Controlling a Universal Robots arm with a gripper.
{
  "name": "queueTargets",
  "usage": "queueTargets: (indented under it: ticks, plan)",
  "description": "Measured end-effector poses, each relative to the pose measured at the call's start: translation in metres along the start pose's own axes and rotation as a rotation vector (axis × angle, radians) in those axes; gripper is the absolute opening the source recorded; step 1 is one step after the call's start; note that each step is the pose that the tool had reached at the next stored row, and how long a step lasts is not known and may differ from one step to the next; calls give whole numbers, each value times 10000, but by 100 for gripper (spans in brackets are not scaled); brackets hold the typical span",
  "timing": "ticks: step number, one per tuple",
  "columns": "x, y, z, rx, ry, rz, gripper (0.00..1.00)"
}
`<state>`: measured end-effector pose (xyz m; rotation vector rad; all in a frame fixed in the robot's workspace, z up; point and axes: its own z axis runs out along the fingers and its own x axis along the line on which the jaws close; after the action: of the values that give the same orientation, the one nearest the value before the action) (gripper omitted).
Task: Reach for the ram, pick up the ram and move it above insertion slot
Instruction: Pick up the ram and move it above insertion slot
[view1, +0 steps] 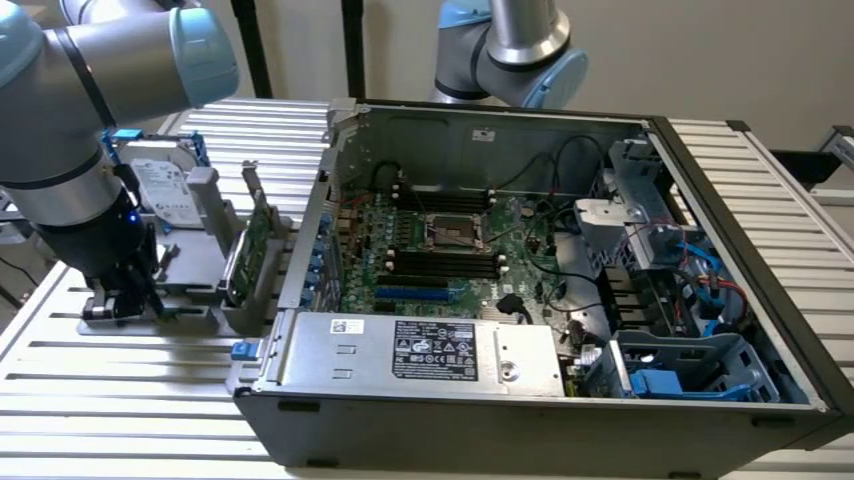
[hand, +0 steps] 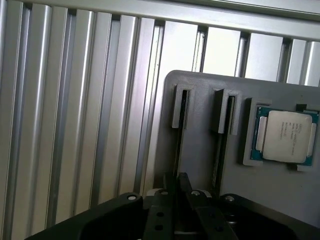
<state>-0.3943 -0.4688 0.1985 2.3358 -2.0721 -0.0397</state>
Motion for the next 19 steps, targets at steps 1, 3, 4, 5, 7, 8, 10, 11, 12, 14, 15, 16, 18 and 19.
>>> queueTargets:
  ticks: [1, 3, 4, 5, 7, 8, 10, 11, 12, 14, 15, 16, 18, 19]
  plan:
    - [0, -1, 0, -3, 0, 7, 14]
    - [1, -3, 0, -8, -1, 23, 14]
    - [1, -4, 0, -10, -2, 34, 14]
    - [1, -5, 0, -12, -3, 46, 14]
    - [1, -6, 0, -14, -4, 62, 14]
    - [1, -7, 0, -15, -4, 62, 14]
    - [1, -7, 0, -16, -4, 66, 14]
    - [1, -8, 0, -17, -4, 77, 14]
    - [1, -9, 0, -17, -6, 105, 14]
    - [1, -9, 0, -20, -8, 183, 14]
    - [1, -10, 0, -21, -9, 227, 14]
    - [1, -10, 0, -21, -11, 273, 14]
    - [1, -10, 0, -20, -14, 369, 14]
    - [1, -10, 0, -21, -16, 424, 14]
